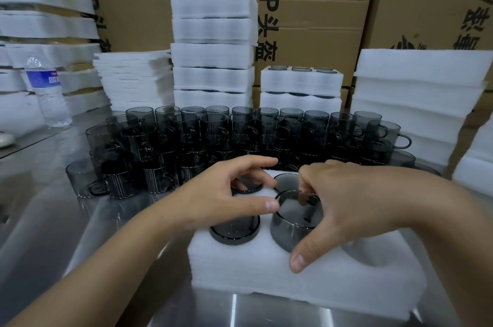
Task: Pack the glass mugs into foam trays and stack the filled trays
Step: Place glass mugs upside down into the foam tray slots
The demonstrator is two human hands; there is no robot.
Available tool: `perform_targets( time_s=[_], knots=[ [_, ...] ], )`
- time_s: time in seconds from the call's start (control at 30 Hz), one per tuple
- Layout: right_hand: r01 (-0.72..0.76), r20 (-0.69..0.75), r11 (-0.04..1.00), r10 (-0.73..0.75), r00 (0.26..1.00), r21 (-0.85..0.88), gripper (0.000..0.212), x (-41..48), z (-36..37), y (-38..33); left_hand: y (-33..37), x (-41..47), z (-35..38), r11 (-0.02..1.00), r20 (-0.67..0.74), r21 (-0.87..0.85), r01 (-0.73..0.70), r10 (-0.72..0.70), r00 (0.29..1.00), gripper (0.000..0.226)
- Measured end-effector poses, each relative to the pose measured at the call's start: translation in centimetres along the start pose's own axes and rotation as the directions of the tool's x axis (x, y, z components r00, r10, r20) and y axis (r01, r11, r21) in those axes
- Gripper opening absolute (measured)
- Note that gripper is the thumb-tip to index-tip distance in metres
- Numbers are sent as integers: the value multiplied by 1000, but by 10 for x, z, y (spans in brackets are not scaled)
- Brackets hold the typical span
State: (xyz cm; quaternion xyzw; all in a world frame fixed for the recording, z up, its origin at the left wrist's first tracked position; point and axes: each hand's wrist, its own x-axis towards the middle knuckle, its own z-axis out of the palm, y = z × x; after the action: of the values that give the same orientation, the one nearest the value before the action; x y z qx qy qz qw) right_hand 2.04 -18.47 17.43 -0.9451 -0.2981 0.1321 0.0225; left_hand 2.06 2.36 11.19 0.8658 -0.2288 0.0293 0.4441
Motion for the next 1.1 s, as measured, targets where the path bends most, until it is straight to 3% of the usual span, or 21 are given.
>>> perform_targets(
  time_s=[0.2,0.37,0.47,0.63,0.9,1.1],
  knots=[
    [43,45,994,-48,998,104,80,3,-4,11,1,-1,-1,1000,17,25,4,-5,1000,58],
    [81,-178,940,-22,984,330,89,22,-8,33,0,0,-1,1000,31,23,11,-11,999,59],
    [69,-140,916,-14,990,396,86,34,-2,43,-2,0,-3,999,79,39,28,-31,996,61],
    [33,-66,898,-4,998,439,81,34,-1,55,-3,-1,-5,998,113,53,41,-47,992,59],
    [-13,-4,915,16,1000,403,106,42,3,60,0,-2,-5,997,131,73,24,-34,991,58],
    [0,2,922,-1,1000,386,101,44,3,58,0,-2,-6,994,119,101,48,-60,991,64]
  ],
)
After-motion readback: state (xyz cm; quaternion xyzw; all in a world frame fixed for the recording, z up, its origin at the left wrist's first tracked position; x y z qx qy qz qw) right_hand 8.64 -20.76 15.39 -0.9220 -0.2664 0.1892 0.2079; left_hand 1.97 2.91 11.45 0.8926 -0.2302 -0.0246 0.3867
